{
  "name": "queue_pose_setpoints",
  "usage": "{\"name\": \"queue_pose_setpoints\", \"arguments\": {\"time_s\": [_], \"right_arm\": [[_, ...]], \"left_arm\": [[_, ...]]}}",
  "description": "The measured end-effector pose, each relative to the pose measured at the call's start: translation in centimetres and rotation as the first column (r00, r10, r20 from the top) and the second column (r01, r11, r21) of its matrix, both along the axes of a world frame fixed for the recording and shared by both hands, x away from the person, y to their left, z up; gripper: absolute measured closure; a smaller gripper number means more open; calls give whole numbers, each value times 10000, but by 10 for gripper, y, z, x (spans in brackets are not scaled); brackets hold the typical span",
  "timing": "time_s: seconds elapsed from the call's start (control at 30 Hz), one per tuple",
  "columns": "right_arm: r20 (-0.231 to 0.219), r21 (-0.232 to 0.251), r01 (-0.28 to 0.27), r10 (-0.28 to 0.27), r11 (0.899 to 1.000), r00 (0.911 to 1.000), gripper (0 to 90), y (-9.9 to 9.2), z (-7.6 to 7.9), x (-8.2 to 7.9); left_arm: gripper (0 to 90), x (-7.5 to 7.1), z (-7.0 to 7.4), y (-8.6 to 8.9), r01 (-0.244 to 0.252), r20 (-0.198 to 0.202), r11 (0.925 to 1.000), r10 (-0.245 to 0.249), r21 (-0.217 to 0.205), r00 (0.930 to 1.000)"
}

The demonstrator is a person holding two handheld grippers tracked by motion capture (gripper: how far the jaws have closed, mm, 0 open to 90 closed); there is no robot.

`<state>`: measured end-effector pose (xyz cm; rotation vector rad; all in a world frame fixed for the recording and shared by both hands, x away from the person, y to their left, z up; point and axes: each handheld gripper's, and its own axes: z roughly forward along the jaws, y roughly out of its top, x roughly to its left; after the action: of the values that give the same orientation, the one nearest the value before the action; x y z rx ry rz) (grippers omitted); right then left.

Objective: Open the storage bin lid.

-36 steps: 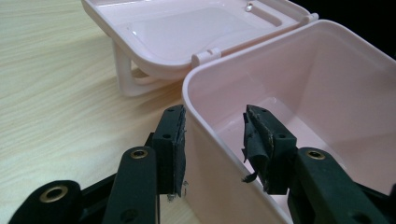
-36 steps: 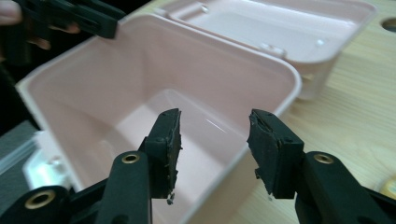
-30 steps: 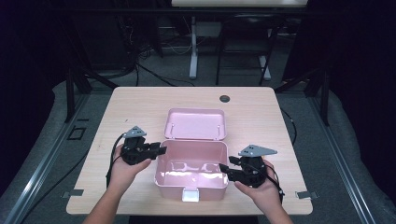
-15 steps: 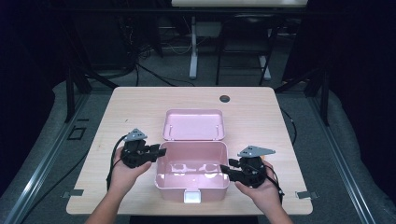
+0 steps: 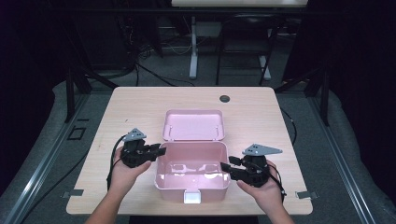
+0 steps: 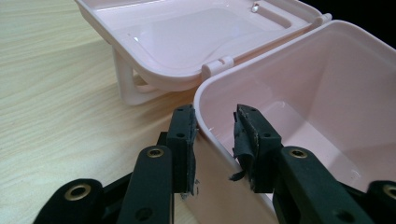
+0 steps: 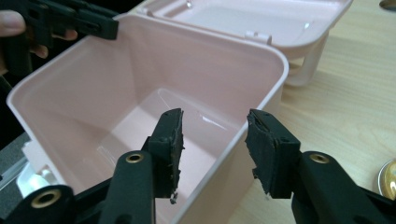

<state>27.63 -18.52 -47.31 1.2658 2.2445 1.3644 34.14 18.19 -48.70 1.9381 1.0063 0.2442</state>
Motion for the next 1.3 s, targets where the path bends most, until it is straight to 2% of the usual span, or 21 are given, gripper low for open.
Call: {"name": "queue_pose_setpoints", "arguments": {"time_s": [0.3,0.43,0.53,0.6,0.63,0.7,0.77,0.8,0.9,0.97,1.03,1.1,1.17,1.23,1.3], "right_arm": [[710,283,153,-173,9995,9973,502,-6,8,-1],[984,157,324,-337,9994,9946,475,-8,9,1],[1305,62,337,-343,9994,9909,451,-11,13,5],[1253,122,290,-303,9995,9917,459,-14,17,8],[1362,157,291,-310,9995,9902,463,-16,18,10],[1733,-116,339,-314,9994,9844,419,-20,20,15],[1504,-213,397,-360,9990,9880,432,-24,22,20],[1251,-166,358,-335,9992,9916,432,-28,23,23],[780,-292,324,-300,9990,9965,425,-34,27,31],[780,-566,249,-204,9981,9967,416,-35,29,35],[711,-1076,277,-201,9938,9973,416,-37,30,40],[512,-1413,353,-283,9893,9983,416,-39,30,46],[90,-1539,429,-420,9872,9991,409,-41,29,50],[-72,-1736,425,-445,9839,9990,405,-43,29,53],[-146,-2244,371,-414,9738,9990,402,-45,30,57]], "left_arm": [[719,4,0,0,-8,112,10000,9,-83,9999],[725,4,1,-1,14,95,10000,-15,27,10000],[721,4,3,2,2,84,9999,-1,-104,10000],[707,2,6,4,-31,128,9998,33,-209,9999],[697,1,7,6,-4,165,9997,8,-256,9999],[674,-1,10,8,-30,205,9996,36,-288,9998],[640,-3,11,10,-44,246,9995,51,-314,9997],[626,-4,12,11,-44,222,9994,51,-336,9997],[576,-6,12,11,249,262,9996,-251,93,9993],[547,-8,12,10,377,198,9982,-387,460,9991],[529,-9,13,10,335,255,9972,-353,670,9991],[523,-10,15,12,445,704,9974,-485,569,9963],[517,-10,16,14,433,689,9975,-471,560,9965],[514,-11,19,17,389,693,9973,-433,627,9967],[492,-11,21,19,298,628,9979,-335,582,9975]]}}
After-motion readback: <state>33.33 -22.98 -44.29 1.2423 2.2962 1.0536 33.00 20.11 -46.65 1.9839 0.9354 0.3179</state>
